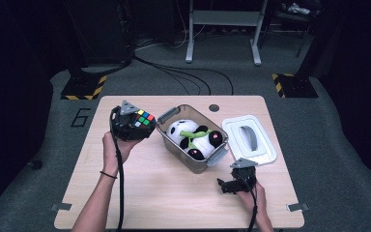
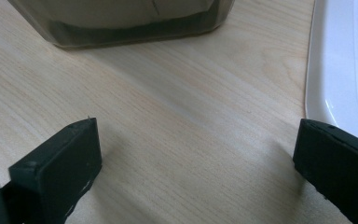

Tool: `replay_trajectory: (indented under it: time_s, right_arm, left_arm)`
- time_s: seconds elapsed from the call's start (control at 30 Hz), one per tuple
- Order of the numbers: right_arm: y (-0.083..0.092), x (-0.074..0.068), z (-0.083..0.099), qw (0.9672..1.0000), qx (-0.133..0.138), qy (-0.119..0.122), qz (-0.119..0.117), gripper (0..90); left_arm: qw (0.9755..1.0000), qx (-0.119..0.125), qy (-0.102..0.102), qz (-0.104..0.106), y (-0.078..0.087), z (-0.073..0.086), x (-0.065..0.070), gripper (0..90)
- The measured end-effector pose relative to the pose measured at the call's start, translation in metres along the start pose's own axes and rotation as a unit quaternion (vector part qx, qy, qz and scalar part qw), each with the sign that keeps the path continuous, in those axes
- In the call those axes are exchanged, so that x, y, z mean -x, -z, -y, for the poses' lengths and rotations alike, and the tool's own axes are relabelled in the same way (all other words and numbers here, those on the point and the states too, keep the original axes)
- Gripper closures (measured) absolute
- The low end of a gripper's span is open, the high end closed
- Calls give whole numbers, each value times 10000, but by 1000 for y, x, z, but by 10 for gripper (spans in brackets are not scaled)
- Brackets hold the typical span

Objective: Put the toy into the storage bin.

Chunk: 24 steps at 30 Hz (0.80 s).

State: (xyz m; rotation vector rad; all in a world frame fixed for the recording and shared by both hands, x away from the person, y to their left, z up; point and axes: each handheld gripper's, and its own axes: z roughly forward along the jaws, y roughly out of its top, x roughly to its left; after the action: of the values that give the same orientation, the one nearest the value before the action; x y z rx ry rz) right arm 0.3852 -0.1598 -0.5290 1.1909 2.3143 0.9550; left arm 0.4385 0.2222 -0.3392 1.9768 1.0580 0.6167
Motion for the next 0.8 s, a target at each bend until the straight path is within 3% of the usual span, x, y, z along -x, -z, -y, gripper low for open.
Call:
replay_trajectory:
  time_s: [0.3, 0.8]
  right_arm:
    - [0, 0, 0, 10000, 0, -2, -2, 0]
    - [0, 0, 0, 10000, 0, -3, -1, 0]
  left_arm:
    - [9998, 83, -145, 148, -8, -13, 16, 338]
    - [9980, -2, -328, 549, -33, -35, 48, 338]
